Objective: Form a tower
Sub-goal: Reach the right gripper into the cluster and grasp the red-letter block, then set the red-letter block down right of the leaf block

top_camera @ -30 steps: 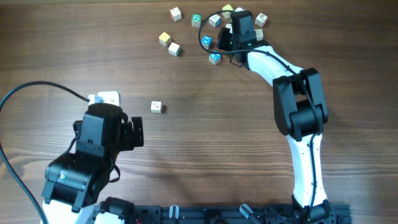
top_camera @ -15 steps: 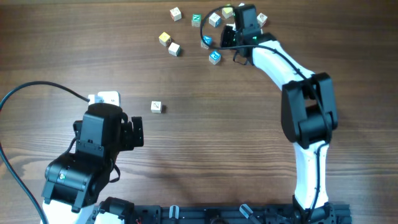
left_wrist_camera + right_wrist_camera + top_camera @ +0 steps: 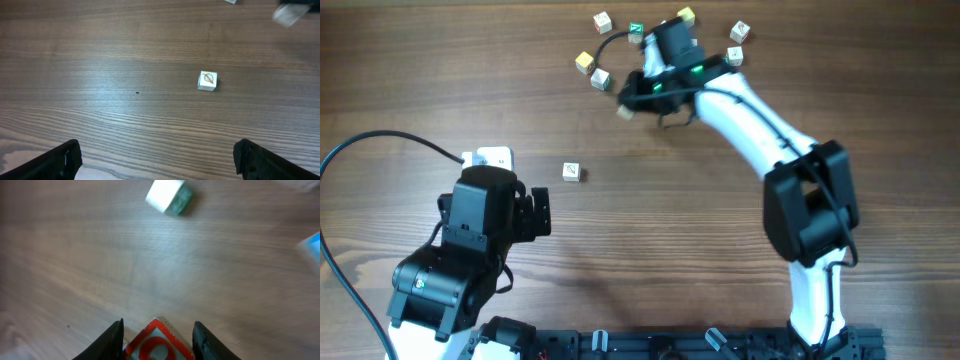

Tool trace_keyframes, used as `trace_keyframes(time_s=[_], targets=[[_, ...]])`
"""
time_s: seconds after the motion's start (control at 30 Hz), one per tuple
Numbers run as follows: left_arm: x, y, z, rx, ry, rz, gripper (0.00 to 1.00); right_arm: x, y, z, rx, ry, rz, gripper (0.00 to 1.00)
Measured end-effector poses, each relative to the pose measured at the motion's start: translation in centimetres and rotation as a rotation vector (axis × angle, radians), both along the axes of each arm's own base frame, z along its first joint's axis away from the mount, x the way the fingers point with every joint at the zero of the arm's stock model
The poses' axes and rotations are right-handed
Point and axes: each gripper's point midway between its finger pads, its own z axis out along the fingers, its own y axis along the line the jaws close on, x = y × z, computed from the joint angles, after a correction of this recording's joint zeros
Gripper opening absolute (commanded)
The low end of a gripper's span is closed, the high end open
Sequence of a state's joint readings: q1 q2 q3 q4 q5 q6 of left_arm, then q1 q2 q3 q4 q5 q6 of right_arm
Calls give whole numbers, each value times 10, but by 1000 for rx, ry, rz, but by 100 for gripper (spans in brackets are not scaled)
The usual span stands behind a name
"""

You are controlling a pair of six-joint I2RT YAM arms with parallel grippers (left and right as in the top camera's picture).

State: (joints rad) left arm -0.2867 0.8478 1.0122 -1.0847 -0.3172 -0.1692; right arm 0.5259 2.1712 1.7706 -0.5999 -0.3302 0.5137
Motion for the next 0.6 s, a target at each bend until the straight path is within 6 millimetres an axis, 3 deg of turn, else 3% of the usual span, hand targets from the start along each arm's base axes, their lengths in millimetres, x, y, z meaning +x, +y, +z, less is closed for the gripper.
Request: trace_keyframes(time_s=[0.17, 0.33, 0.47, 0.6], targets=[[0, 0, 0, 0, 0, 0, 100, -29, 39, -9, -101, -31, -66, 40], [0, 0, 0, 0, 0, 0, 100, -30, 40, -29, -148, -46, -207, 39], [0, 0, 0, 0, 0, 0, 100, -30, 32, -59, -186, -2, -276, 39], [0, 0, 0, 0, 0, 0, 100, -32, 31, -66, -174, 38, -333, 40]])
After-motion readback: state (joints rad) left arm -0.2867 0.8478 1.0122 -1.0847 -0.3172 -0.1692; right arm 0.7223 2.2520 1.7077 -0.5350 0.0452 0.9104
